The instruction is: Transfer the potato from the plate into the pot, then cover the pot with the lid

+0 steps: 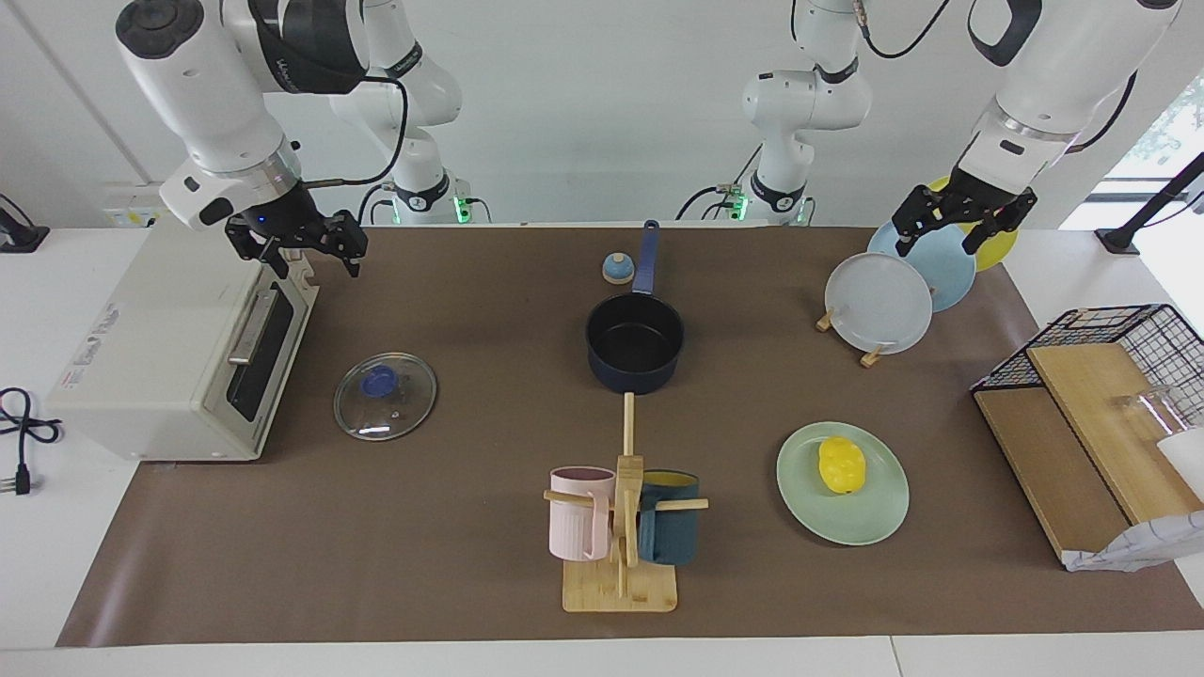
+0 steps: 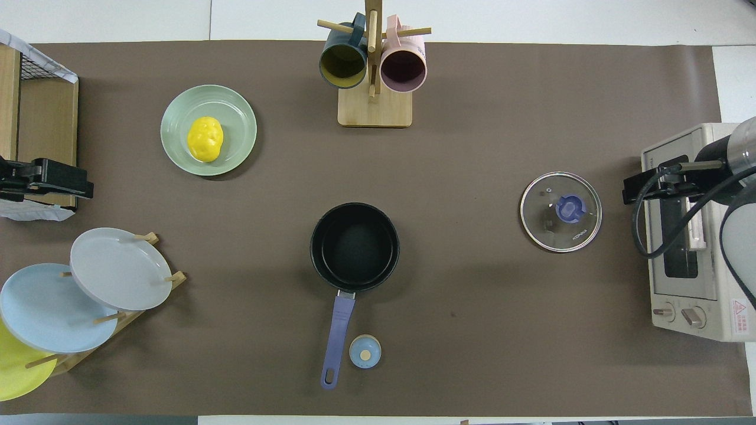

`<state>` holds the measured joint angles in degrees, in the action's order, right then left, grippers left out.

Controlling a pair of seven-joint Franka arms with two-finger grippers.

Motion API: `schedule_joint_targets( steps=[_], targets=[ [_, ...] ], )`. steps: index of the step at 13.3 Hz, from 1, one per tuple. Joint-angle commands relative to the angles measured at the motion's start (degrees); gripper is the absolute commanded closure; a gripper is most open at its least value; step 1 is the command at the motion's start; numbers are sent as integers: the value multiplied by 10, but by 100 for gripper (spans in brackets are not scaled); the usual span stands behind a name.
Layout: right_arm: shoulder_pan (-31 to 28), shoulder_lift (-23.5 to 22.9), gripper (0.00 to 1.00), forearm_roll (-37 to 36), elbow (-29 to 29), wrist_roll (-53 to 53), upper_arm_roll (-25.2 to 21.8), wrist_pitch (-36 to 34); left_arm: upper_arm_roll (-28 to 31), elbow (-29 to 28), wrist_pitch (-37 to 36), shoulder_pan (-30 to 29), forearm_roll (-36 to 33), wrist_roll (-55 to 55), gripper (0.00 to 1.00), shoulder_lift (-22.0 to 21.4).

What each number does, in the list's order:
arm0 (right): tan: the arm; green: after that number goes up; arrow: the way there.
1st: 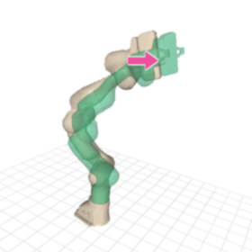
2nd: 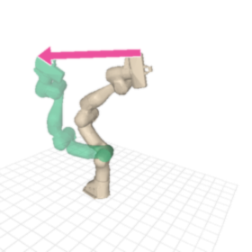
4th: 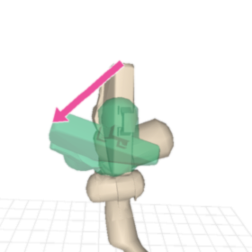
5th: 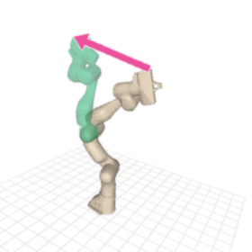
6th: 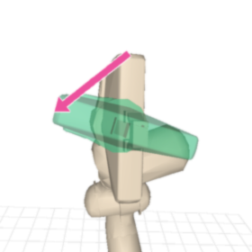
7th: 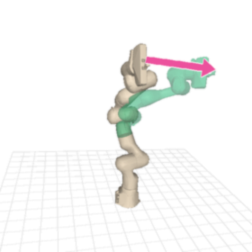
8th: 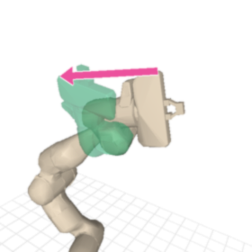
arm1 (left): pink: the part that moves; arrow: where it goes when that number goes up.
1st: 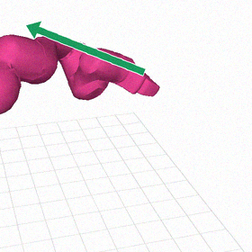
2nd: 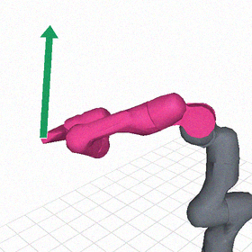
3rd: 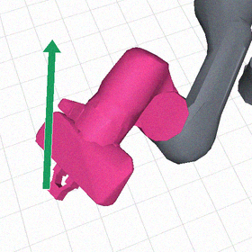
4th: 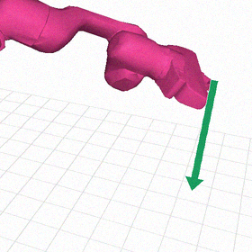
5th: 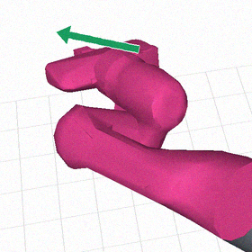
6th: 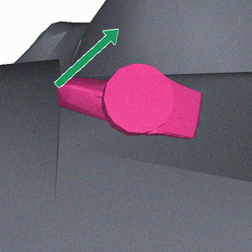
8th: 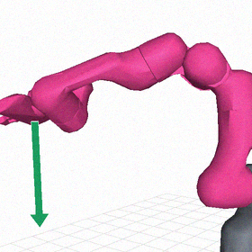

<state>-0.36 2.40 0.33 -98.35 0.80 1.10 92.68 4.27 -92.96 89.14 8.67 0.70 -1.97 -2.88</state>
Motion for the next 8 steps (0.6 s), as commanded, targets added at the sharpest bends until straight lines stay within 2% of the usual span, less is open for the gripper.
schedule_joint_targets(
  steps=[1,8],
  targets=[
    [-3,8,0,12,-1,4,0,-3,3,-25,9,8,0,8,0,-17],
    [-3,14,0,10,-2,6,0,0,3,-31,19,6,7,12,0,-20]
  ],
)
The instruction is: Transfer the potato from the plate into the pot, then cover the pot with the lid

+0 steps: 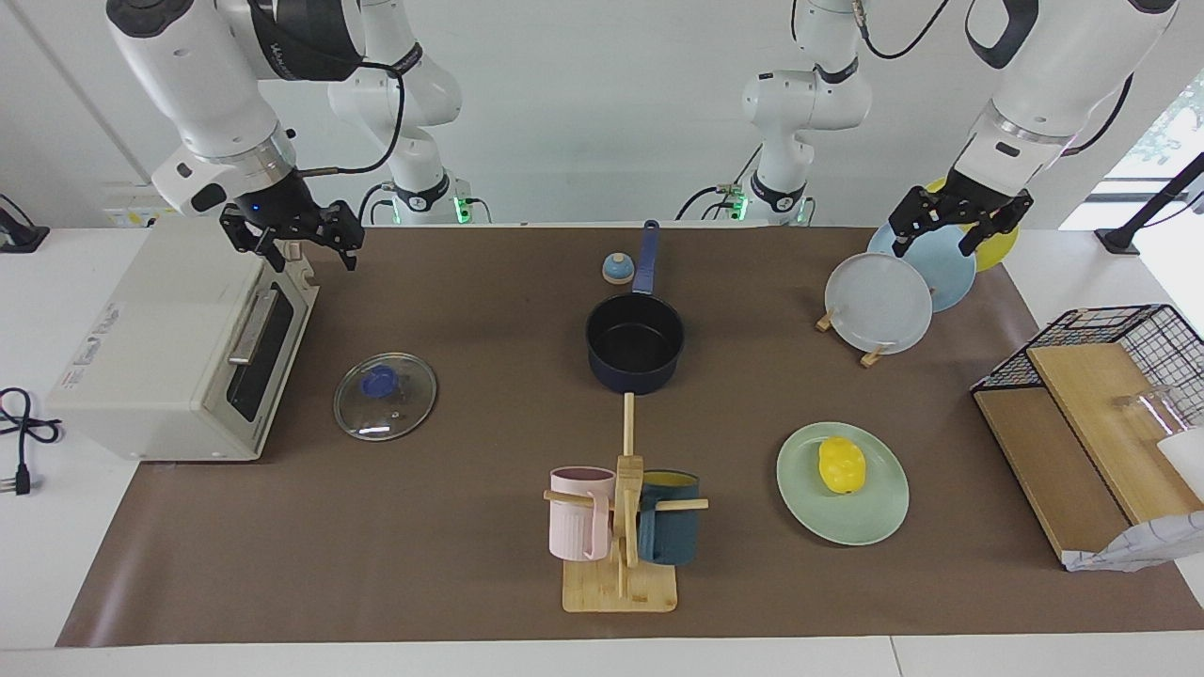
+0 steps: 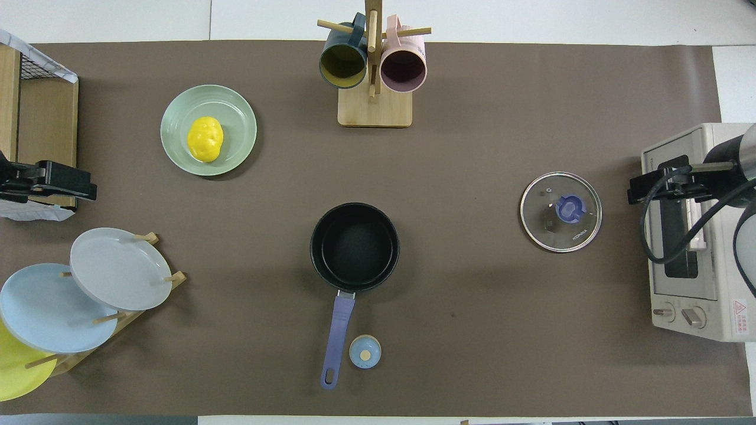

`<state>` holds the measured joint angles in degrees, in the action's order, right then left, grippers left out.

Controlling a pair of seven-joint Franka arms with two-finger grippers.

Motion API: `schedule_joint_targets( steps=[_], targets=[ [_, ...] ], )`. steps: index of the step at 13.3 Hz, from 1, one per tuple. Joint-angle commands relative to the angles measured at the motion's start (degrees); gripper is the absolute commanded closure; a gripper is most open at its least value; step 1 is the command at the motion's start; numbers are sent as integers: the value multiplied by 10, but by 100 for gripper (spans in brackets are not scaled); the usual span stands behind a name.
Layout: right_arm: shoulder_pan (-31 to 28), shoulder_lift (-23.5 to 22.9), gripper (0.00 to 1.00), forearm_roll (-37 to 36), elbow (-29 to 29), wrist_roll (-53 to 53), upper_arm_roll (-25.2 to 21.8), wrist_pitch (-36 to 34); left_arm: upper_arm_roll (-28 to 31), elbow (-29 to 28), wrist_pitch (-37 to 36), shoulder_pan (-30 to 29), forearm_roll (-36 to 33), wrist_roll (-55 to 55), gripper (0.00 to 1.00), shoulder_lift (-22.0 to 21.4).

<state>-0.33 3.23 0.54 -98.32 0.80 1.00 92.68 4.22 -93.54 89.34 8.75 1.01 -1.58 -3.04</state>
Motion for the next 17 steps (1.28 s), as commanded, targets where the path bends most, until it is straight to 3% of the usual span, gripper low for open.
schedule_joint_targets(
  steps=[1,4,6,8,12,17],
  targets=[
    [-4,5,0,9,-3,6,1,0,4,-27,18,5,5,7,0,-19],
    [-1,7,0,9,-5,5,6,-5,4,-30,64,7,5,1,0,-14],
    [3,8,0,9,-11,2,8,0,4,-19,72,7,21,0,0,12],
    [7,10,0,10,-24,-21,8,36,4,18,86,8,26,1,0,70],
    [7,6,0,10,-113,-49,8,143,-21,148,113,14,28,9,0,253],
    [21,-64,0,9,-186,-90,8,288,-26,175,201,6,27,76,0,360]
  ],
)
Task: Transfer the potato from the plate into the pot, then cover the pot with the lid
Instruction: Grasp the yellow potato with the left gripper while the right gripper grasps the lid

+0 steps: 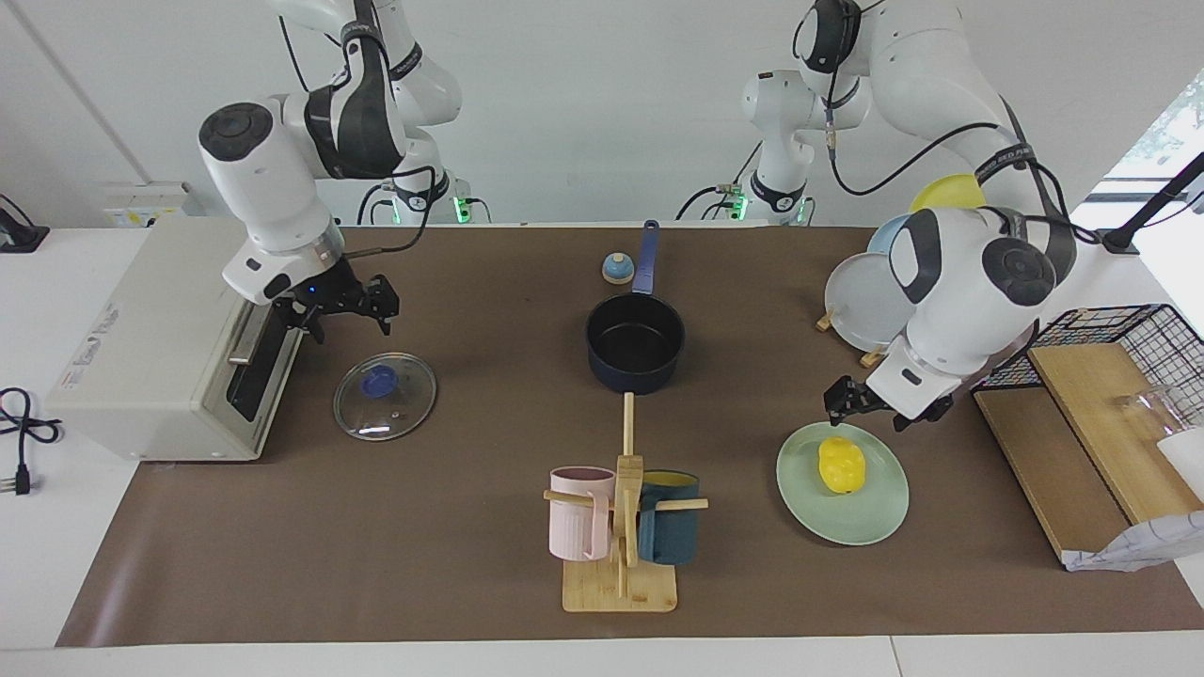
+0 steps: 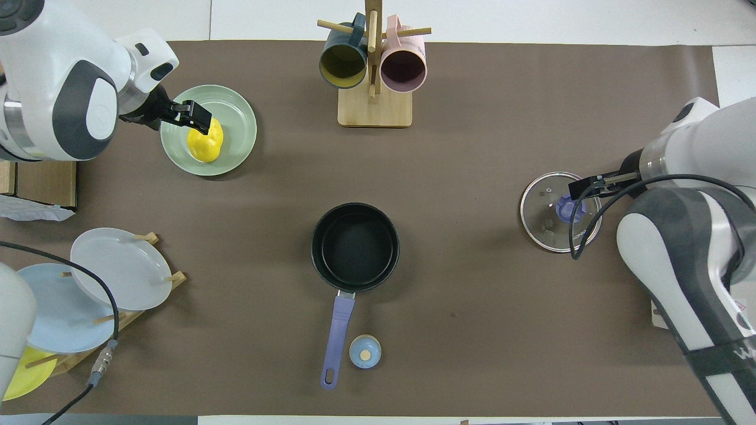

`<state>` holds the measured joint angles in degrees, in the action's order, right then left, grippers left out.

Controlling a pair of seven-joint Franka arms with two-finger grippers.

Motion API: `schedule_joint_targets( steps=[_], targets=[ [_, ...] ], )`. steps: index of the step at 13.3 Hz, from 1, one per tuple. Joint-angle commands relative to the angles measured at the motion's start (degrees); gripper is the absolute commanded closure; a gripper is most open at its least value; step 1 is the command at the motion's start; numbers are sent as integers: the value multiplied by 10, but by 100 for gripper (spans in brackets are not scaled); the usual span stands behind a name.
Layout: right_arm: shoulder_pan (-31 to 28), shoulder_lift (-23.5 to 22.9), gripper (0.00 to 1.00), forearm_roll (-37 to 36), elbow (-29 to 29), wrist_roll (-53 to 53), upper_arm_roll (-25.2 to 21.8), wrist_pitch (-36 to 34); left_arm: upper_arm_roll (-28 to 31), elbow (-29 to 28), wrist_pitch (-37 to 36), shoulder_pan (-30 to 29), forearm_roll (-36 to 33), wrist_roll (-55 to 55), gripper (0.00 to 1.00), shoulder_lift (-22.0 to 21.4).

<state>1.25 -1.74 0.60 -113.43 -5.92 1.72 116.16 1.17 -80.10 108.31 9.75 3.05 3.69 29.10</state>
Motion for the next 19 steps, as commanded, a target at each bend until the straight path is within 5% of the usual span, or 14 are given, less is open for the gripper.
schedule_joint_targets(
  steps=[1,6,17,18,19],
  targets=[
    [4,-23,0,8,-58,-47,0,82,5,52,13,-7,2,27,0,55],
    [1,-35,0,-11,-116,-60,-1,169,8,41,65,-19,-2,52,0,76],
    [-12,-49,0,-26,-131,-46,-2,187,6,-34,113,-7,-1,67,0,55],
    [-12,-49,0,-26,-134,-46,-1,187,6,-36,111,-7,-1,68,9,54],
    [-12,-47,0,-26,-138,-45,-1,187,6,-36,105,-7,-1,69,36,53]
  ],
)
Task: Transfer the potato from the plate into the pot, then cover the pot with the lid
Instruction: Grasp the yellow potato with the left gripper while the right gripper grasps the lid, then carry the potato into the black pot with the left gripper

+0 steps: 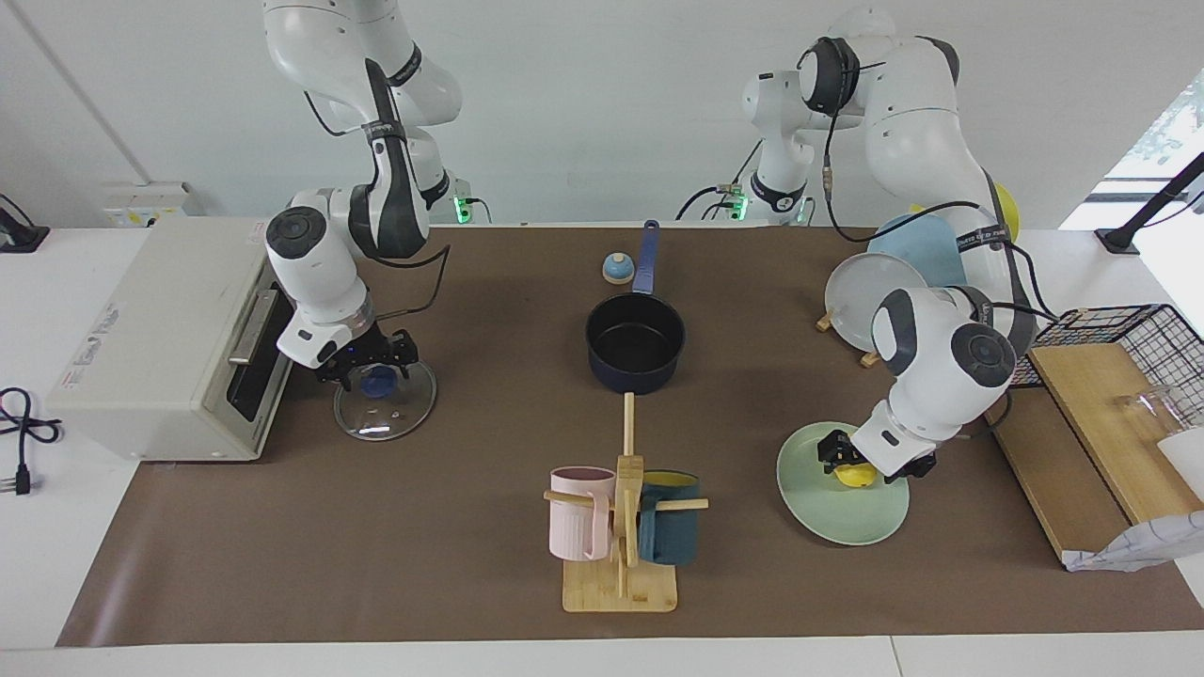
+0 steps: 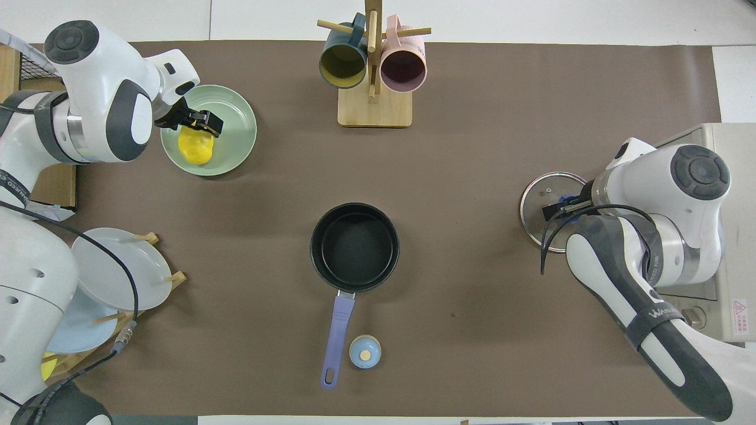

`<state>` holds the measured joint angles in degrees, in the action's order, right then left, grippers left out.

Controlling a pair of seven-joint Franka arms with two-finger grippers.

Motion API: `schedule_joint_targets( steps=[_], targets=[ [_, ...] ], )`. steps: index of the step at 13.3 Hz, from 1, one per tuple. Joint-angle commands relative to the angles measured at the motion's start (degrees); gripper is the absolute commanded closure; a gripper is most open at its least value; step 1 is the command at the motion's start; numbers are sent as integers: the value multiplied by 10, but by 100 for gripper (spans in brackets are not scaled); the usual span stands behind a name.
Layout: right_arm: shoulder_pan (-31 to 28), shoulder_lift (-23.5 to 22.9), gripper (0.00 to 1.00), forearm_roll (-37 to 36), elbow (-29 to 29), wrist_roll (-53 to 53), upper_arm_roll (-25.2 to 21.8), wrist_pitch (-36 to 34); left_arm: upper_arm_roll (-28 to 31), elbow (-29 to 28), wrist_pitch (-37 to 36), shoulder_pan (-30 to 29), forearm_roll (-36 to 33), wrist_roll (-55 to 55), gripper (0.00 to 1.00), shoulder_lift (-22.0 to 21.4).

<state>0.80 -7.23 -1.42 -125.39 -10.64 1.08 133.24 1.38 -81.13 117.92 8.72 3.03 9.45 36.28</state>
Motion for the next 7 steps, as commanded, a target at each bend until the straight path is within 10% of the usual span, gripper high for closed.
schedule_joint_targets(
  steps=[1,7],
  targets=[
    [-7,9,0,-6,-23,2,5,17,6,-25,4,3,-1,13,59,-19],
    [-6,9,23,-6,-23,2,5,17,6,-37,2,7,-8,16,100,-28]
  ],
)
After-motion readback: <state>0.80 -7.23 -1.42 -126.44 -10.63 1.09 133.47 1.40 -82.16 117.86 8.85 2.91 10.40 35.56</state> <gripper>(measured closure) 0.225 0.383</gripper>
